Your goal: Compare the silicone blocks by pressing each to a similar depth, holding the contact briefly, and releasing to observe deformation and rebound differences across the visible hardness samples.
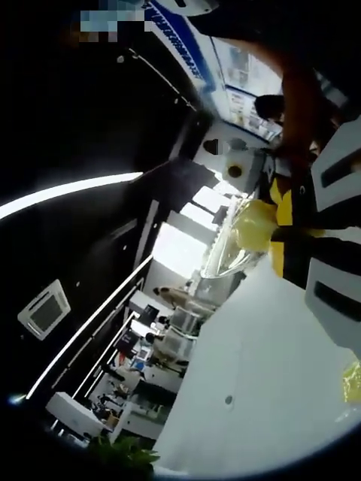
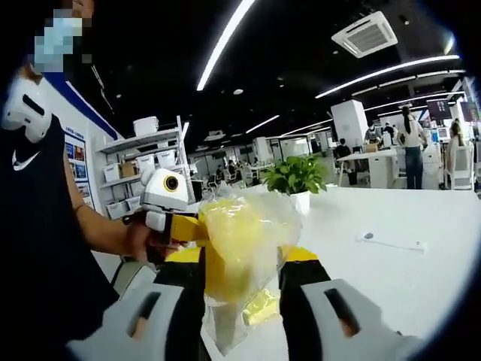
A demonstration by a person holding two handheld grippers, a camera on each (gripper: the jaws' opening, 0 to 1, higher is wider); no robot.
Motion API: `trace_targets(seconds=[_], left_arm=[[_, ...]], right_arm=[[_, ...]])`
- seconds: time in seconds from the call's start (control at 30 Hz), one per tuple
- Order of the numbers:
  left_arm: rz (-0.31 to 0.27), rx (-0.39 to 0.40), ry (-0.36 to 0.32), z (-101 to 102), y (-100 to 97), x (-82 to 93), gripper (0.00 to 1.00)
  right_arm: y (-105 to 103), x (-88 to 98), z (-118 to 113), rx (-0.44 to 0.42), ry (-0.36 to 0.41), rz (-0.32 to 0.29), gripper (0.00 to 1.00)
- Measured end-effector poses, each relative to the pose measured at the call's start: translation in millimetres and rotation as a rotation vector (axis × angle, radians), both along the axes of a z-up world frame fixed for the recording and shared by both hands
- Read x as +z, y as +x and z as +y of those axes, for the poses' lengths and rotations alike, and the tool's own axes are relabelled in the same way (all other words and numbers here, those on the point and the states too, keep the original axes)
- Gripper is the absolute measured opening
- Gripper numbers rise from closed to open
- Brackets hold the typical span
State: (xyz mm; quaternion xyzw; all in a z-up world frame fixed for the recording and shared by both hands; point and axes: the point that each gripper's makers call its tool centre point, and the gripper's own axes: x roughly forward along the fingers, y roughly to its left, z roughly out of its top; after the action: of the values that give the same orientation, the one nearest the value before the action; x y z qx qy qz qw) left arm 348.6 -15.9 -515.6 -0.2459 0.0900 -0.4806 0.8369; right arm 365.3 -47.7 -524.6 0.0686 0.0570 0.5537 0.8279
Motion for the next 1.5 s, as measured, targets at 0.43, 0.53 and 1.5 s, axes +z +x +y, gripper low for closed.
trace_targets(seconds=[0.43,0.53,1.5], left_arm=[[0.067,-0.004,-0.029,-8,13.0,-2.2,0.00],[0.102,-0.001,-0.023,-10,19.1,-6.5,0.00],[0.511,0.037,-0.073,-30,45.7,-115.0,0.00]], right_arm=[[18,1.8,-43,-0.155,0.050,0.024,0.96],[20,-0.5,-54,-0.180,0.041,0.022,0.96],[-1,-104.4,-163,-0.464,-0.191,0.071,0.96]])
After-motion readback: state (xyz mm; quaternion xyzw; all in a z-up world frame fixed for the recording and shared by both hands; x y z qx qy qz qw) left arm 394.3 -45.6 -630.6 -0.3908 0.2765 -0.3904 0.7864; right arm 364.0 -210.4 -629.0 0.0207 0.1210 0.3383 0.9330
